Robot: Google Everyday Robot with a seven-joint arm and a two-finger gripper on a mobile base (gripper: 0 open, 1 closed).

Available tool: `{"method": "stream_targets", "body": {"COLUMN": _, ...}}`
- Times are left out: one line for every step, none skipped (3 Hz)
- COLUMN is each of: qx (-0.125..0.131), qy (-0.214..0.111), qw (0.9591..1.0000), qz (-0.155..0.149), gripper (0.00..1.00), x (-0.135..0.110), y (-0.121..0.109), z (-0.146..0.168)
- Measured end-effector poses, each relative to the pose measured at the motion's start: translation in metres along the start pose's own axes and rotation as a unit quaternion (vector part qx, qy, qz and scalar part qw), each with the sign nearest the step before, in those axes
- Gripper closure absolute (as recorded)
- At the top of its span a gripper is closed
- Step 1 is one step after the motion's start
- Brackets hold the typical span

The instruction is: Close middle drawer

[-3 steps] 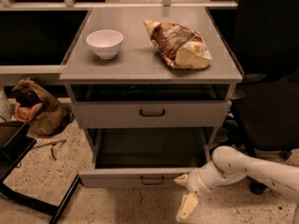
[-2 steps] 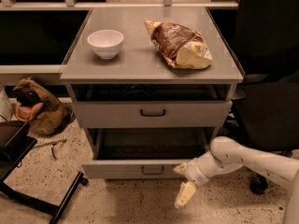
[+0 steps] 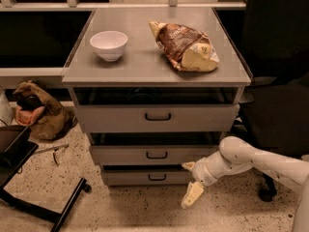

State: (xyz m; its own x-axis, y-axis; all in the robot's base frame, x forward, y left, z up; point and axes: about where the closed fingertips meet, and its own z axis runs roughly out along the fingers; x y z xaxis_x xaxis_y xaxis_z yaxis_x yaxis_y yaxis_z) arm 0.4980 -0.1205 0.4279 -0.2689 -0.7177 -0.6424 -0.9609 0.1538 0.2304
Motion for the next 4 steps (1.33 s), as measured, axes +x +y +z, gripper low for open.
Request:
{"method": "stream_targets", "body": {"qx": 0.008, "qy": -0.002, "qw": 0.9999, "qz": -0.012, "gripper": 0.0, "x": -0.006, "y": -0.012, "z": 0.001}}
{"method": "stream_targets", "body": {"qx": 0.019, "qy": -0.009, "qw": 0.9994, "qz": -0.027, "gripper": 0.0, "x": -0.015, "y": -0.042, "z": 0.005}}
{"method": "stream_targets", "body": {"qx": 0.061, "qy": -0.011, "qw": 0.9973, "qz": -0.039, "gripper": 0.0, "x": -0.021, "y": -0.078, "z": -0.005}}
{"method": "stream_targets", "body": {"qx": 0.061, "qy": -0.011, "qw": 0.9973, "qz": -0.039, "gripper": 0.0, "x": -0.021, "y": -0.078, "z": -0.005}}
